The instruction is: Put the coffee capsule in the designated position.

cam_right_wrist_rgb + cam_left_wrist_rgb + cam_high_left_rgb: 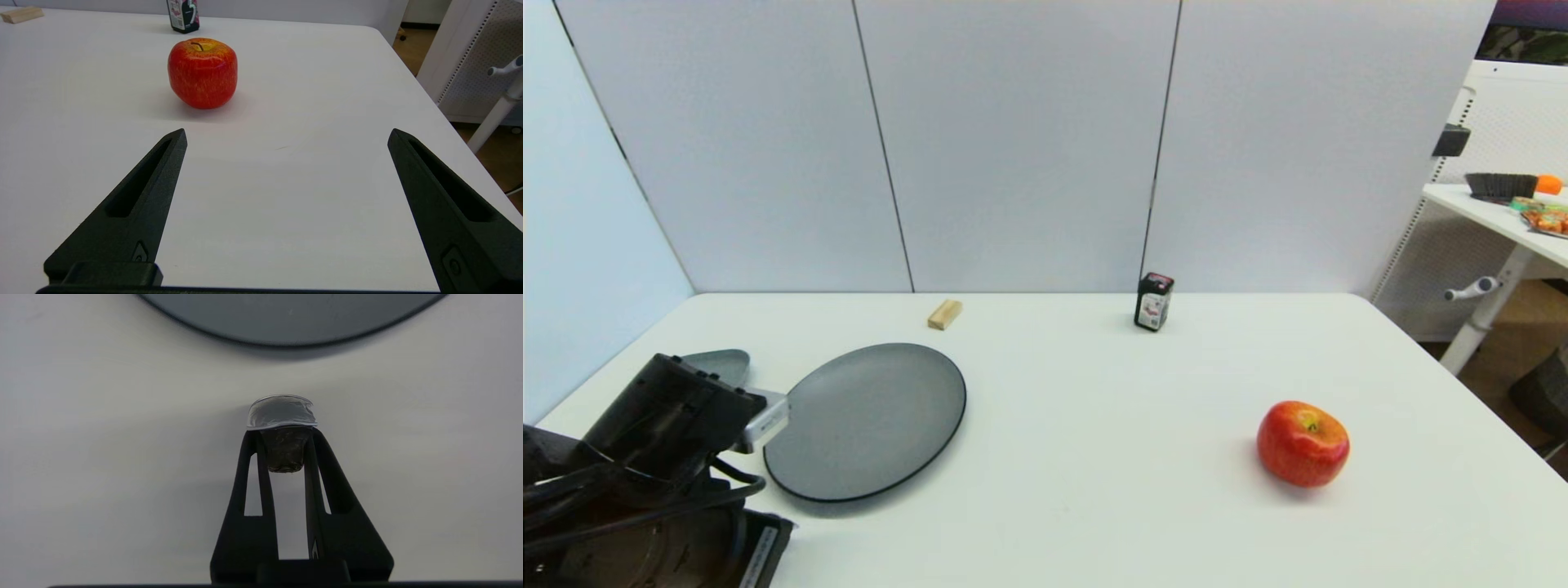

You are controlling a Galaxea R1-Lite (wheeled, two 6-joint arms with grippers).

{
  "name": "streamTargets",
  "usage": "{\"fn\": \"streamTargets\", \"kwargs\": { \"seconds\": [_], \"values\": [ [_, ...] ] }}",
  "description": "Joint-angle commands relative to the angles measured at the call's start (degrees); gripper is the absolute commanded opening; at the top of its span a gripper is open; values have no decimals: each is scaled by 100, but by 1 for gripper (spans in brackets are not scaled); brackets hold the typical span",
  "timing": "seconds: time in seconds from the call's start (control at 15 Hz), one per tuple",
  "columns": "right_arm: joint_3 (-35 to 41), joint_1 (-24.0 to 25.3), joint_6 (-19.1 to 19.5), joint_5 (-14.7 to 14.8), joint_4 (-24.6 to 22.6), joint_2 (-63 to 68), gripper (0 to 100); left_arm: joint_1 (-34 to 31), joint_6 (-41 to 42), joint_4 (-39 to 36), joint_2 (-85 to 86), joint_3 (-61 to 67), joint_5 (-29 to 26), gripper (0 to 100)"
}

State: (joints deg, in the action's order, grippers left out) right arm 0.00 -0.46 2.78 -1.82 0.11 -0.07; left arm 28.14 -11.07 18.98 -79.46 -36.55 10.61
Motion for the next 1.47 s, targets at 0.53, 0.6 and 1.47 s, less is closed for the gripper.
{"fn": "streamTargets", "kwargs": {
  "seconds": [0.53, 0.6, 1.47],
  "values": [
    [0, 2, 3, -3, -2, -10, 100, 113, -44, -105, -421, 60, 12, 100],
    [0, 2, 3, -3, 7, -10, 100, 122, -36, -105, -413, 60, 12, 100],
    [0, 2, 3, -3, -2, -10, 100, 78, 632, -457, 730, -2717, 1427, 100]
  ]
}}
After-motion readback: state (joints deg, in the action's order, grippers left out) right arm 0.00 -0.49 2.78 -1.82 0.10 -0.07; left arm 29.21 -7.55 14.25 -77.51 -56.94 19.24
